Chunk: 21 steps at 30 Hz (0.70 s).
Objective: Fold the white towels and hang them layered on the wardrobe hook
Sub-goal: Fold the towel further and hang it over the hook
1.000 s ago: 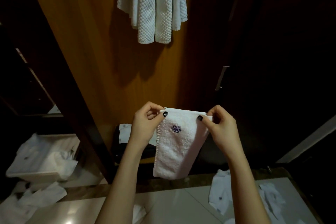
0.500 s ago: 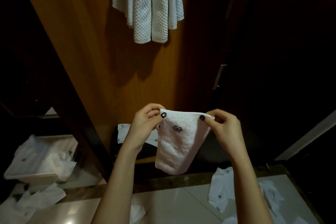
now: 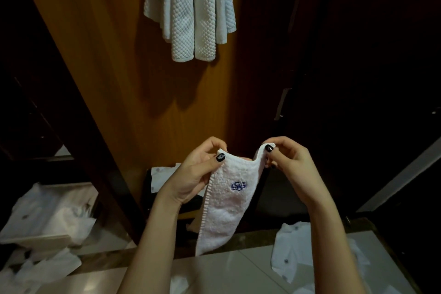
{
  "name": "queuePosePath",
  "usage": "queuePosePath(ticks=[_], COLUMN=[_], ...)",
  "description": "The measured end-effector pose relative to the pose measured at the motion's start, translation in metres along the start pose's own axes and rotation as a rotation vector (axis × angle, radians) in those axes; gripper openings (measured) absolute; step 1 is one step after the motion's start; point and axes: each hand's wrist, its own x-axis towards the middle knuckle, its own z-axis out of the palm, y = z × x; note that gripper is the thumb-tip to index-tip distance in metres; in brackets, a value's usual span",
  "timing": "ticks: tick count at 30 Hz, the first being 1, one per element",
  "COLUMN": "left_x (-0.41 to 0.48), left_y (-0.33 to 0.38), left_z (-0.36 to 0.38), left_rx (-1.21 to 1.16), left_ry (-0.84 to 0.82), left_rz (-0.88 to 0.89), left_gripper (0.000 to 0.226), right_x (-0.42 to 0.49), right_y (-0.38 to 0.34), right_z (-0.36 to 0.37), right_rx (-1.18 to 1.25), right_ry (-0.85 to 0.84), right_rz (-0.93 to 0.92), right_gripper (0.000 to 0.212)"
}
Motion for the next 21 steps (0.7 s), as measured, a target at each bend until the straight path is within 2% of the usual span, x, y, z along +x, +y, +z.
queuePosePath(ticks=[3, 5, 9, 13, 16, 21], left_x=[0.002, 0.004, 0.006, 0.008, 0.009, 0.010], left_y=[-0.001, -0.002, -0.001, -0.004, -0.007, -0.012], left_z=[0.004, 0.005, 0.006, 0.007, 0.007, 0.004], left_rx=[0.010, 0.069, 0.175, 0.205, 0.169, 0.176], left_ry=[0.058, 0.109, 0.211, 0.307, 0.283, 0.320], left_rz=[0.044, 0.091, 0.213, 0.249, 0.239, 0.222], left_gripper=[0.015, 0.006, 0.013, 0.010, 0.013, 0.009], right_x=[0.000, -0.003, -0.010, -0.015, -0.014, -0.010], right_y=[-0.005, -0.008, -0.013, -0.015, -0.013, -0.006], right_z=[0.011, 0.018, 0.019, 0.023, 0.029, 0.038], right_rx=[0.046, 0.139, 0.227, 0.125, 0.014, -0.167], right_ry=[-0.046, -0.069, -0.151, -0.188, -0.191, -0.096], right_rz=[0.000, 0.030, 0.032, -0.038, -0.021, 0.006], right_gripper=[0.013, 0.022, 0.037, 0.030, 0.016, 0.007])
